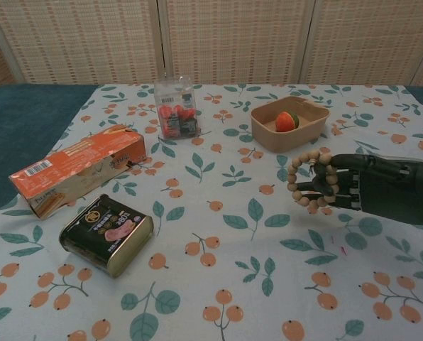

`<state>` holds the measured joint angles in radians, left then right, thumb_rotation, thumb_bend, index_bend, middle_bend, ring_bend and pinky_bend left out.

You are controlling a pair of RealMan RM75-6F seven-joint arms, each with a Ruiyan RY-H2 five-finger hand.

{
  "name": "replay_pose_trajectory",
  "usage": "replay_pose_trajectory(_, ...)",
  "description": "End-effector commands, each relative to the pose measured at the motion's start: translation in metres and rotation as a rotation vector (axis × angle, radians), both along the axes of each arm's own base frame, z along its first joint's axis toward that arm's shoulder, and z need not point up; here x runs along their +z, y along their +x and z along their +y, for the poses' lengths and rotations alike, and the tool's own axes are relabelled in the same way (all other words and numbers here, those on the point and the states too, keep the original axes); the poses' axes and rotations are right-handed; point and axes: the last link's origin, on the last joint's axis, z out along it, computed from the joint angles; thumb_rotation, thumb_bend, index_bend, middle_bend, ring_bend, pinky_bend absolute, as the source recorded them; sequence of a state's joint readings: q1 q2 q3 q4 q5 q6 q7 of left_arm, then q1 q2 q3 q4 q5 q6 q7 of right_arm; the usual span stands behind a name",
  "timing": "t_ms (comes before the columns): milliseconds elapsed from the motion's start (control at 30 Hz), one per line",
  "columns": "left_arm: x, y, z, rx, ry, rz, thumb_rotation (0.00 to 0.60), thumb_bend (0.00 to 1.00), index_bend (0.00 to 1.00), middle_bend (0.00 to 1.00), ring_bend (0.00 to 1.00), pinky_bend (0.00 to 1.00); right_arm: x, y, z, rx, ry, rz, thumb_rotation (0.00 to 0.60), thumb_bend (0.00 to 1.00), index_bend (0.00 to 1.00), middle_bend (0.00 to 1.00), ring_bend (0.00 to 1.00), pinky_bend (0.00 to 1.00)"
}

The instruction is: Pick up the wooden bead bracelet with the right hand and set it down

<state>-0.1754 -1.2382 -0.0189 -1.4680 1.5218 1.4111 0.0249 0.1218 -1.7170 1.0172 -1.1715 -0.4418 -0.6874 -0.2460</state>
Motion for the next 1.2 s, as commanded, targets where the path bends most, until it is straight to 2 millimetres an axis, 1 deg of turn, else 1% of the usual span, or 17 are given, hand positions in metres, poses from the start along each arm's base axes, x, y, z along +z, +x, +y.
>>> replay_pose_trajectory(33, 0.0, 0.0, 0.0, -0.001, 0.0, 0.0, 0.6, 0.43, 0.0, 0.0, 0.0, 0.19, 0.001, -0.001, 0.0, -0.006, -0.005, -0.003, 0.473, 0.75, 0.59, 0.61, 0.11, 0.0)
replay_pose_trajectory(133, 0.0, 0.0, 0.0, -0.001, -0.001, 0.0, 0.6, 0.43, 0.0, 0.0, 0.0, 0.19, 0.002, -0.002, 0.0, -0.004, -0.011, 0.002, 0.523, 0.96, 0.59, 0.61, 0.11, 0.0)
replay_pose_trajectory(167, 0.0, 0.0, 0.0, -0.002, -0.001, 0.0, 0.6, 0.43, 0.0, 0.0, 0.0, 0.19, 0.003, -0.001, 0.0, -0.001, -0.012, 0.002, 0.542, 1.0, 0.59, 0.61, 0.11, 0.0)
replay_pose_trajectory(367, 0.0, 0.001, 0.0, -0.003, 0.0, -0.001, 0.6, 0.43, 0.0, 0.0, 0.0, 0.19, 0.003, 0.0, -0.001, 0.009, -0.014, 0.009, 0.593, 1.0, 0.59, 0.61, 0.11, 0.0)
replay_pose_trajectory(433, 0.001, 0.0, 0.0, -0.003, 0.001, -0.001, 0.6, 0.43, 0.0, 0.0, 0.0, 0.19, 0.004, 0.0, -0.003, 0.024, -0.036, 0.035, 0.6, 1.0, 0.59, 0.62, 0.11, 0.0)
replay_pose_trajectory(467, 0.001, 0.0, -0.001, -0.003, 0.001, -0.002, 0.6, 0.43, 0.0, 0.0, 0.0, 0.19, 0.007, -0.001, -0.007, 0.045, -0.084, 0.084, 0.6, 1.0, 0.59, 0.62, 0.11, 0.0)
replay_pose_trajectory(500, 0.001, 0.0, 0.0, -0.003, 0.0, -0.003, 0.6, 0.43, 0.0, 0.0, 0.0, 0.19, 0.011, -0.003, -0.014, 0.078, -0.181, 0.179, 0.6, 1.0, 0.59, 0.62, 0.12, 0.0)
replay_pose_trajectory(600, 0.001, 0.001, 0.0, -0.005, -0.001, -0.003, 0.6, 0.43, 0.0, 0.0, 0.0, 0.19, 0.017, -0.001, -0.026, 0.117, -0.351, 0.334, 0.6, 1.0, 0.6, 0.63, 0.13, 0.0)
replay_pose_trajectory(667, 0.001, 0.001, -0.001, -0.006, -0.001, -0.005, 0.6, 0.43, 0.0, 0.0, 0.0, 0.19, 0.024, 0.001, -0.038, 0.169, -0.47, 0.485, 0.6, 1.0, 0.61, 0.63, 0.13, 0.0)
replay_pose_trajectory(767, 0.001, 0.001, -0.001, -0.007, 0.0, -0.005, 0.6, 0.43, 0.0, 0.0, 0.0, 0.19, 0.032, 0.004, -0.051, 0.224, -0.592, 0.624, 0.6, 1.0, 0.61, 0.63, 0.13, 0.0)
replay_pose_trajectory(867, 0.001, 0.001, -0.001, -0.008, -0.002, -0.004, 0.6, 0.43, 0.0, 0.0, 0.0, 0.19, 0.037, 0.005, -0.06, 0.307, -0.676, 0.755, 0.6, 1.0, 0.61, 0.63, 0.13, 0.0)
replay_pose_trajectory(967, 0.0, 0.002, -0.001, -0.008, -0.006, -0.002, 0.6, 0.43, 0.0, 0.0, 0.0, 0.19, 0.037, 0.006, -0.066, 0.448, -0.728, 0.9, 0.6, 1.0, 0.62, 0.64, 0.13, 0.0)
replay_pose_trajectory(1100, -0.001, 0.001, -0.001, -0.007, -0.007, -0.001, 0.6, 0.43, 0.0, 0.0, 0.0, 0.19, 0.031, 0.009, -0.069, 0.674, -0.769, 1.055, 0.6, 1.0, 0.63, 0.64, 0.14, 0.0)
replay_pose_trajectory(1200, -0.001, 0.002, -0.001, -0.007, -0.007, 0.0, 0.6, 0.43, 0.0, 0.0, 0.0, 0.19, 0.019, 0.011, -0.067, 0.815, -0.772, 1.113, 0.6, 1.0, 0.63, 0.64, 0.14, 0.0)
